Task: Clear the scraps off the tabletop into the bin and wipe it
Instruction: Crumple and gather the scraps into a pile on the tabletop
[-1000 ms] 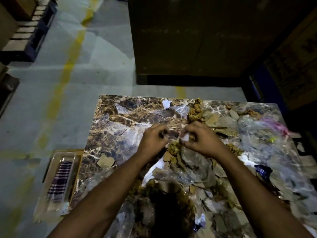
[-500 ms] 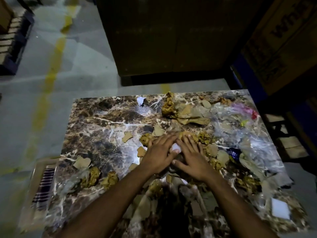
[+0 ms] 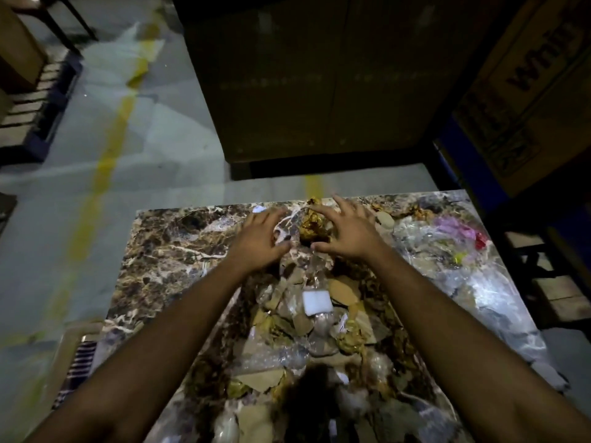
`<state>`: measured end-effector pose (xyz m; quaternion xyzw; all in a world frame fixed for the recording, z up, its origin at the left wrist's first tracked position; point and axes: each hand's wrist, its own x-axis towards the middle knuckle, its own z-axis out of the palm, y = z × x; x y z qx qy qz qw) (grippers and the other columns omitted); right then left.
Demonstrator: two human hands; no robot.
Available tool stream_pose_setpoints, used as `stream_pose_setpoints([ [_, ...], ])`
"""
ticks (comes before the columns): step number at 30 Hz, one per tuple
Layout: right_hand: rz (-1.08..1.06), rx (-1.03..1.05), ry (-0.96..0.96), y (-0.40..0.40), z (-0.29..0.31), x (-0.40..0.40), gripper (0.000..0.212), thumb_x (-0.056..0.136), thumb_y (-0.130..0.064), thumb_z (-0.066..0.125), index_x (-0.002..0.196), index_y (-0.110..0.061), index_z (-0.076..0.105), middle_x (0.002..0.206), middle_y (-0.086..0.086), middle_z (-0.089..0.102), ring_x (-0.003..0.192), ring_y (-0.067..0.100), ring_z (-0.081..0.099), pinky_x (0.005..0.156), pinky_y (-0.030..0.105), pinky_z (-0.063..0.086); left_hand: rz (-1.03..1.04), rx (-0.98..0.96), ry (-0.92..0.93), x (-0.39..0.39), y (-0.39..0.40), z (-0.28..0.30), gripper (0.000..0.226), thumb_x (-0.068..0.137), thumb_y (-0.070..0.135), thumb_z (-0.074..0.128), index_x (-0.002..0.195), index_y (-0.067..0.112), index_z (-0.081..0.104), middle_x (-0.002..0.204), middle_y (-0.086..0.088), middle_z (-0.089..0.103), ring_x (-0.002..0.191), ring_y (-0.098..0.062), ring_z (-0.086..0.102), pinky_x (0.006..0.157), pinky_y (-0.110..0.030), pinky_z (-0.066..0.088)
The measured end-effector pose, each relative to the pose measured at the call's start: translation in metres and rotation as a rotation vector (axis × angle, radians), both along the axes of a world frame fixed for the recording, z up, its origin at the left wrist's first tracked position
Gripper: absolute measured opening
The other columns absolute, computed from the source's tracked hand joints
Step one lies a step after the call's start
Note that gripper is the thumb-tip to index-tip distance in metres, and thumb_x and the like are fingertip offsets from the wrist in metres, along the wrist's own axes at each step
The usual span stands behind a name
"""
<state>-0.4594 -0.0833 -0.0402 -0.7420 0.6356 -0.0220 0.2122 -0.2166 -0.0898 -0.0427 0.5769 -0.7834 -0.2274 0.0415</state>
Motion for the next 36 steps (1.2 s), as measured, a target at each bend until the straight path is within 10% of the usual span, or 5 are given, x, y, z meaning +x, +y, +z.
stream_pose_setpoints([
  [8, 0.015, 0.339, 0.098, -0.048, -0.044, 0.005, 0.13, 0.047, -0.076, 0.086, 0.143, -0.072, -0.002, 0.169, 0.003, -0.013, 0.149, 0.056, 0.003, 0.109, 0.083, 0.01, -0.135, 0.166, -0.232, 0.024, -0.072, -0.068, 0.091, 0.084, 0.028, 0.067, 0.16, 0.037, 0.017, 0.17, -0.005, 0.006, 0.153, -0.037, 0.012, 0.12, -0.051, 0.028],
  [15, -0.068, 0.178, 0.184, -0.005, -0.05, 0.009, 0.122, 0.058, -0.049, 0.092, 0.15, -0.05, 0.01, 0.162, 0.009, 0.023, 0.145, 0.047, 0.022, 0.106, 0.064, 0.043, -0.076, -0.124, -0.069, 0.013, -0.009, -0.084, 0.036, 0.095, 0.008, 0.058, 0.131, 0.012, 0.062, 0.136, -0.008, 0.059, 0.116, -0.034, 0.044, 0.097, -0.047, 0.045],
  [20, -0.15, 0.195, -0.14, 0.003, -0.064, 0.01, 0.107, 0.056, -0.018, 0.096, 0.143, -0.043, 0.038, 0.161, 0.014, 0.022, 0.138, 0.043, 0.039, 0.108, 0.051, 0.047, -0.129, -0.124, 0.032, 0.011, 0.013, -0.083, 0.018, 0.082, -0.004, 0.064, 0.094, 0.008, 0.069, 0.098, -0.011, 0.059, 0.093, -0.035, 0.055, 0.073, -0.041, 0.049],
  [27, -0.165, 0.01, -0.552, 0.027, -0.016, 0.016, 0.087, 0.059, -0.022, 0.091, 0.133, -0.036, 0.047, 0.136, 0.004, 0.051, 0.118, 0.026, 0.058, 0.093, 0.041, 0.057, 0.066, -0.146, 0.293, -0.006, 0.035, -0.047, 0.022, 0.093, 0.007, 0.058, 0.108, 0.016, 0.071, 0.107, -0.004, 0.067, 0.105, -0.024, 0.053, 0.086, -0.038, 0.047],
  [36, 0.028, -0.039, -0.21, 0.16, -0.012, 0.028, 0.099, 0.066, -0.048, 0.08, 0.15, -0.037, 0.029, 0.167, 0.003, -0.008, 0.153, 0.036, 0.008, 0.119, 0.062, 0.019, 0.172, -0.039, 0.532, -0.025, 0.155, -0.043, 0.043, 0.105, 0.037, 0.032, 0.13, 0.017, 0.06, 0.128, -0.003, 0.063, 0.119, -0.021, 0.054, 0.097, -0.038, 0.044],
])
